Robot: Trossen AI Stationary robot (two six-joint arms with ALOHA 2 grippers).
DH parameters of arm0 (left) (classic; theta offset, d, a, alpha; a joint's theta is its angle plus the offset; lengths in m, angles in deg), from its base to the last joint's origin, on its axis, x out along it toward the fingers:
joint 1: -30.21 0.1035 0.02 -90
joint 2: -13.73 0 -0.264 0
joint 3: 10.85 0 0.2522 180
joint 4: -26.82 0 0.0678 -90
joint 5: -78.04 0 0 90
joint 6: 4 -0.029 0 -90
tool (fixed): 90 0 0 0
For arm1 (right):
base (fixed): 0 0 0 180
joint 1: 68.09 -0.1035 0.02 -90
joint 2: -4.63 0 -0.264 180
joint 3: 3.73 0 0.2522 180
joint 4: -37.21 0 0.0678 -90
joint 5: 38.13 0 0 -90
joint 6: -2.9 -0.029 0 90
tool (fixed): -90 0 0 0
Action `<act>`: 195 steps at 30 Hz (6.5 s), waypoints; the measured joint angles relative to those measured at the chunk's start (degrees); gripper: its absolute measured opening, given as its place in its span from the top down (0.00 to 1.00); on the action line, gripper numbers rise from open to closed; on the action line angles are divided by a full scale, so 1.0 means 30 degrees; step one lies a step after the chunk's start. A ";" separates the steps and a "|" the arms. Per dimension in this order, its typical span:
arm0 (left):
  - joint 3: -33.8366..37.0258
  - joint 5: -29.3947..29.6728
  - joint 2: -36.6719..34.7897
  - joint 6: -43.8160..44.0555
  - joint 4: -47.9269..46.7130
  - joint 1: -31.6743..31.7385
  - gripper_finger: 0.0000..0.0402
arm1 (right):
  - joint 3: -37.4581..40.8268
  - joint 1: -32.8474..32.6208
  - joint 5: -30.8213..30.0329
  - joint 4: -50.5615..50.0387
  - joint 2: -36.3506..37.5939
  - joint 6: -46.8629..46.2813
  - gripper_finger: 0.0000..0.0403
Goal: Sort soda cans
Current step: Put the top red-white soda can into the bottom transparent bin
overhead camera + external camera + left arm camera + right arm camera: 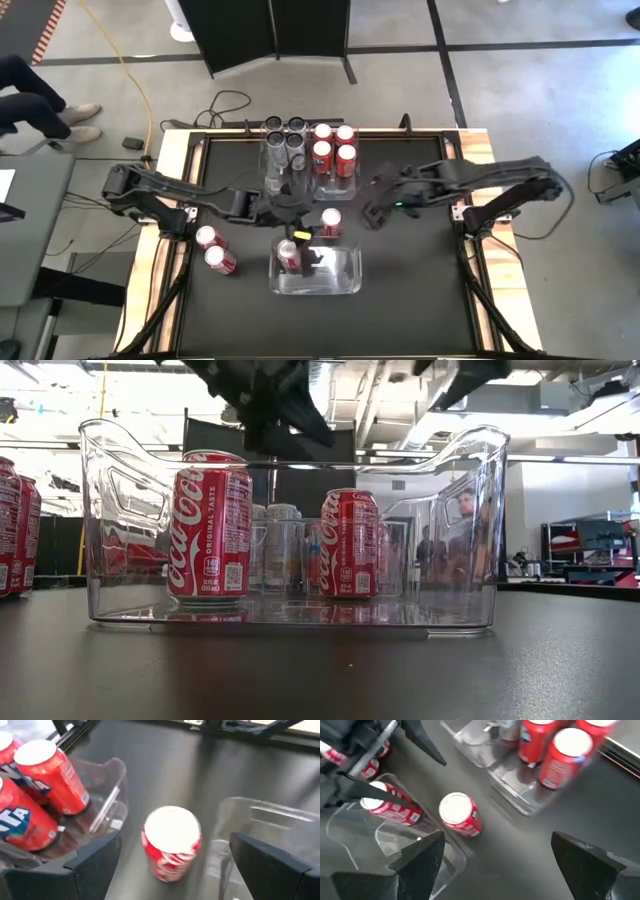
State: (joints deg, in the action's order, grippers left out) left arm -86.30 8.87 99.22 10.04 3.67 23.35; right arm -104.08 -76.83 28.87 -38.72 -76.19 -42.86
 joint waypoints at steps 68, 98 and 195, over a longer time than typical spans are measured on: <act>-0.0014 -0.1650 -0.3283 -0.0753 -0.1102 -0.2414 0.26 | 0.3075 -0.1422 -0.2364 -0.2656 0.4133 -0.4570 0.06; 0.0134 -0.1334 0.2762 -0.0133 0.0103 -0.3026 0.26 | 0.3075 -0.1891 -0.2288 -0.1491 0.4132 -0.4123 0.06; 0.2223 -0.5475 -0.8123 2.5599 -2.5106 -0.2327 0.14 | 0.3075 -0.0014 -0.0643 -0.0502 0.4126 0.1134 0.06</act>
State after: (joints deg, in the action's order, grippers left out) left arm -79.64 -7.55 74.85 86.84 -71.65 16.37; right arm -94.85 -76.88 26.94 -40.23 -63.82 -39.46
